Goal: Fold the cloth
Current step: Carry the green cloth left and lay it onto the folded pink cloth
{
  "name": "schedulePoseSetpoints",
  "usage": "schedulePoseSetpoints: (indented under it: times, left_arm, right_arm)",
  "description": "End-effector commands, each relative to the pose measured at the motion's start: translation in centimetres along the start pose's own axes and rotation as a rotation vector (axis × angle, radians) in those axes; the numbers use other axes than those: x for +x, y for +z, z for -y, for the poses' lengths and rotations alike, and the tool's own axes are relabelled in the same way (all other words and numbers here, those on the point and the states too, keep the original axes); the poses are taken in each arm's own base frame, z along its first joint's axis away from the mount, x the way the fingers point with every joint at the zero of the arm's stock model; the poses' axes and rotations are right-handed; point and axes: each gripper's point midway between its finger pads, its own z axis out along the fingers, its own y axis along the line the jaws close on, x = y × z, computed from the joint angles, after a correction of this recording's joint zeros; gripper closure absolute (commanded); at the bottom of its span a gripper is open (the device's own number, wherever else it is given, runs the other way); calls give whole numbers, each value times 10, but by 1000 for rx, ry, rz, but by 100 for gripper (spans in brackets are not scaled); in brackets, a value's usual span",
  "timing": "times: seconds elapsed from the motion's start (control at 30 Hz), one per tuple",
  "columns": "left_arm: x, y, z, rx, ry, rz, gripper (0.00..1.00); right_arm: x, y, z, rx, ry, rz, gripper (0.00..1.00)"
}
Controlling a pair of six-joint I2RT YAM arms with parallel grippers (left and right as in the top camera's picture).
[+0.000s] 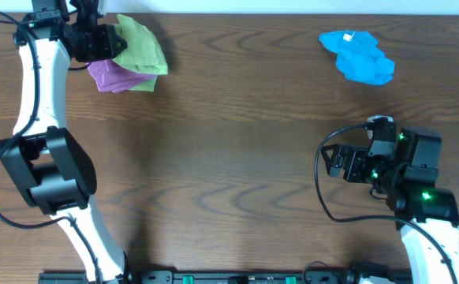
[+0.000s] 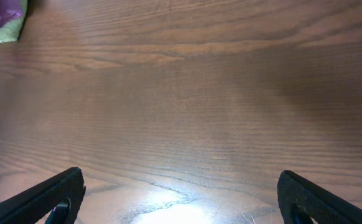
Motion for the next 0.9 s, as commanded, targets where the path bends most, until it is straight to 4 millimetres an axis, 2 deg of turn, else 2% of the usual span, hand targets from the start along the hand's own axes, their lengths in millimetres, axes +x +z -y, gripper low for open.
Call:
schedulePoseSetpoints:
  times: [0.0, 0.23, 0.5, 0.7, 0.87]
  left_arm:
    - [-12, -10, 5, -12, 54, 36, 94]
    - [-20, -11, 21, 73, 75, 68, 94]
    - [-26, -11, 27, 88, 72, 88, 94]
    - [-39, -36, 26, -4, 101, 137, 94]
    - [-25, -44, 19, -16, 98, 92, 94]
  right_arm:
    - [-1, -1, 2, 4, 21, 5, 1]
    - [-1, -1, 2, 4, 28, 5, 1]
    - [-1, -1, 2, 4, 28, 4, 1]
    - [0, 0, 2, 5, 30, 0, 1]
    - [0, 0, 2, 5, 30, -1, 1]
